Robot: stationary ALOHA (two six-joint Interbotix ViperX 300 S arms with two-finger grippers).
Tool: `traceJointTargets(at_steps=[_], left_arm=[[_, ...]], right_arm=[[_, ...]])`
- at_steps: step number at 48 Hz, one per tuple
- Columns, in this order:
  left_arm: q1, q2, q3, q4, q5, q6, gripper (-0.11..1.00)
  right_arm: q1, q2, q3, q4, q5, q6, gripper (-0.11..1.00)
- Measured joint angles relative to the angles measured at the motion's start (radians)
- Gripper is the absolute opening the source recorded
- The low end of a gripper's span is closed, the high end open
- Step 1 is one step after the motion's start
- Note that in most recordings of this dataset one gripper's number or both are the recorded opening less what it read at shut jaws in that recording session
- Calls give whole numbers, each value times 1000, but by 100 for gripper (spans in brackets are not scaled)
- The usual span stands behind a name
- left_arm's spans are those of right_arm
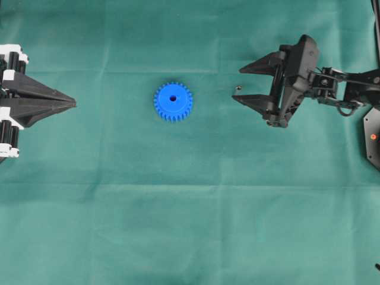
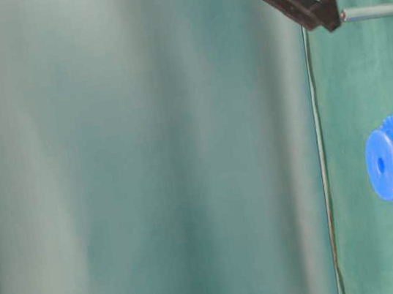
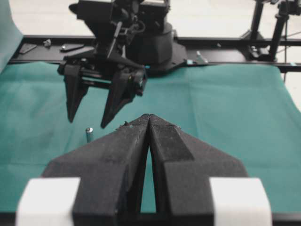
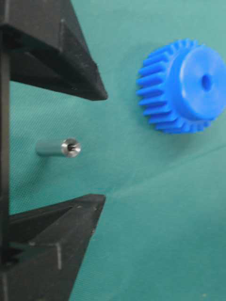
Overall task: Insert the shaft placed at a random location into the center hole of the medium gear at another random location.
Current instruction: 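Lower the right gripper over the shaft and close on it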
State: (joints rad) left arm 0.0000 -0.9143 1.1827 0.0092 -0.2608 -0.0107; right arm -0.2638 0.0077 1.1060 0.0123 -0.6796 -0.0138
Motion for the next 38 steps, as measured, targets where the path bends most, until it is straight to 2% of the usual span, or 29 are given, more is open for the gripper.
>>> traceJointTargets(at_steps=[15, 21, 25, 34, 38], left_arm=[[2, 3, 0, 0, 2, 0, 0], [2, 3, 0, 0, 2, 0, 0], [2, 3, 0, 0, 2, 0, 0], [2, 5, 0, 0, 2, 0, 0], [2, 5, 0, 0, 2, 0, 0]], right_arm=[[-3, 55, -12, 0, -2, 0, 82], [-3, 57, -12, 2, -2, 0, 77], [-3, 57, -14, 2, -2, 0, 65], [-3, 57, -12, 0, -2, 0, 17], [-3, 57, -12, -2, -2, 0, 13]])
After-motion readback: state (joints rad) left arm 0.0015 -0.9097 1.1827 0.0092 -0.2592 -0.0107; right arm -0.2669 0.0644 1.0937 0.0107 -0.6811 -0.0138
